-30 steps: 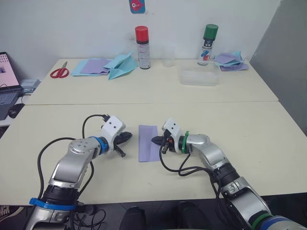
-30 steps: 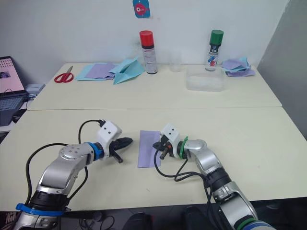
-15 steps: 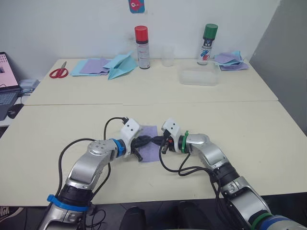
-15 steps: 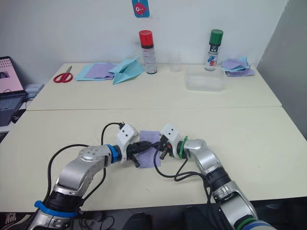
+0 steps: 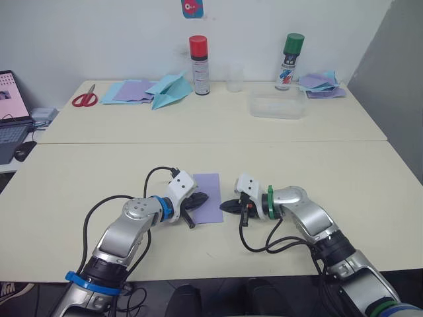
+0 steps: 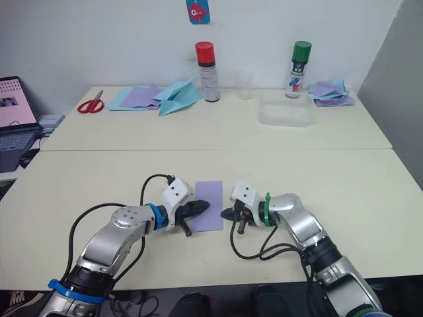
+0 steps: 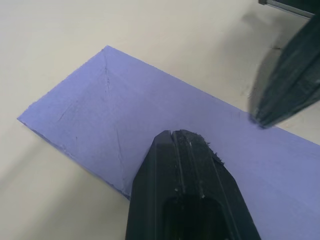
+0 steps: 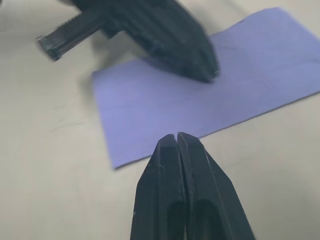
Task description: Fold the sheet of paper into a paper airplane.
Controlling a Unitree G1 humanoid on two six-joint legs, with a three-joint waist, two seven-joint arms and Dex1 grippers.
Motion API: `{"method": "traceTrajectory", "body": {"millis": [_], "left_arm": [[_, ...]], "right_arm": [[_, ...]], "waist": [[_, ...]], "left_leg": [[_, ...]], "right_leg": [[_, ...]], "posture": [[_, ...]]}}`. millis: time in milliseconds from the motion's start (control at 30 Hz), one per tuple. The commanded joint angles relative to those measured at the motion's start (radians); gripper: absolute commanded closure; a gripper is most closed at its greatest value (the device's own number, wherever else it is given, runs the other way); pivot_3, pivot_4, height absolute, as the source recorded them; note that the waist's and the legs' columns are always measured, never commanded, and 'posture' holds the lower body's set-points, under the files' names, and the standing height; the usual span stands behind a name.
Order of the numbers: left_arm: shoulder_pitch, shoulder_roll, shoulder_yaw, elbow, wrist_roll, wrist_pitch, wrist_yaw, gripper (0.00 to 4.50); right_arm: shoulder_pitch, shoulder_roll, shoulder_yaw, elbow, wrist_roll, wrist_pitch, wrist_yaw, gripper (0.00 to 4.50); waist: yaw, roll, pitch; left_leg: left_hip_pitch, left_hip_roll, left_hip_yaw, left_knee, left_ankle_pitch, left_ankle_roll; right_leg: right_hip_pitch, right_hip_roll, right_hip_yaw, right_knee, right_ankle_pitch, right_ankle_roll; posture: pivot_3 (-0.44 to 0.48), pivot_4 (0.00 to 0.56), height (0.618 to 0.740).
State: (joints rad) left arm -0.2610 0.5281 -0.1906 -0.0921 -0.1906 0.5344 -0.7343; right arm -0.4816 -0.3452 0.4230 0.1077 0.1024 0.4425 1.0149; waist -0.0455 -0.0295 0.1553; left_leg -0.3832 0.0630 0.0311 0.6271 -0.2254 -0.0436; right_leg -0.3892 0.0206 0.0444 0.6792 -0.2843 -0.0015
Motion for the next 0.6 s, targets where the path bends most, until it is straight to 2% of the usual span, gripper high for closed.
{"method": "traceTrajectory", "body": {"millis": [33, 167, 267, 367, 467, 600], "left_arm": [[0.029, 0.008, -0.032, 0.066, 0.034, 0.015, -0.004, 4.5], [0.035, 0.007, -0.047, 0.08, 0.04, -0.003, -0.015, 4.5], [0.028, 0.003, -0.059, 0.102, 0.05, -0.022, -0.021, 4.5], [0.018, 0.0, -0.061, 0.124, 0.056, -0.036, -0.024, 4.5], [0.017, 0.001, -0.064, 0.135, 0.059, -0.048, -0.028, 4.5], [0.018, 0.004, -0.07, 0.142, 0.066, -0.063, -0.034, 4.5]], "right_arm": [[0.038, -0.026, 0.06, -0.007, -0.004, 0.045, 0.056, 4.43], [0.052, -0.07, 0.078, -0.052, 0.008, 0.064, 0.125, 4.43], [0.049, -0.09, 0.039, -0.089, 0.062, 0.081, 0.164, 4.43], [0.019, -0.044, -0.072, -0.083, 0.164, 0.115, 0.144, 4.43], [-0.004, -0.031, -0.106, -0.05, 0.18, 0.072, 0.145, 4.43], [-0.053, 0.032, -0.139, 0.034, 0.164, 0.029, 0.064, 4.43]], "waist": [[0.0, 0.0, -0.001], [0.001, -0.001, -0.002], [0.005, -0.001, -0.002], [0.007, -0.001, -0.001], [0.011, -0.001, -0.001], [0.012, -0.001, -0.001]], "left_leg": [[0.0, 0.0, 0.0, 0.0, 0.0, 0.0], [0.001, 0.0, 0.0, 0.0, 0.0, 0.0], [0.001, 0.0, 0.0, 0.0, 0.0, 0.0], [0.0, 0.0, 0.0, -0.001, 0.0, 0.0], [0.0, -0.001, 0.0, 0.0, 0.0, 0.0], [0.0, -0.001, 0.0, 0.0, 0.0, 0.0]], "right_leg": [[0.0, 0.0, 0.0, 0.0, 0.0, 0.0], [0.0, 0.0, 0.0, 0.0, 0.0, 0.0], [0.0, 0.0, 0.0, 0.0, -0.001, -0.001], [0.0, -0.001, 0.0, -0.001, -0.001, -0.001], [0.0, -0.001, 0.0, 0.0, 0.0, 0.0], [0.0, -0.002, 0.0, 0.0, 0.0, 0.0]], "posture": [[0.0, 0.15, 0.74], [0.0, 0.15, 0.74], [0.0, 0.15, 0.74], [0.0, 0.15, 0.74], [0.0, 0.15, 0.74], [0.0, 0.15, 0.74]]}}
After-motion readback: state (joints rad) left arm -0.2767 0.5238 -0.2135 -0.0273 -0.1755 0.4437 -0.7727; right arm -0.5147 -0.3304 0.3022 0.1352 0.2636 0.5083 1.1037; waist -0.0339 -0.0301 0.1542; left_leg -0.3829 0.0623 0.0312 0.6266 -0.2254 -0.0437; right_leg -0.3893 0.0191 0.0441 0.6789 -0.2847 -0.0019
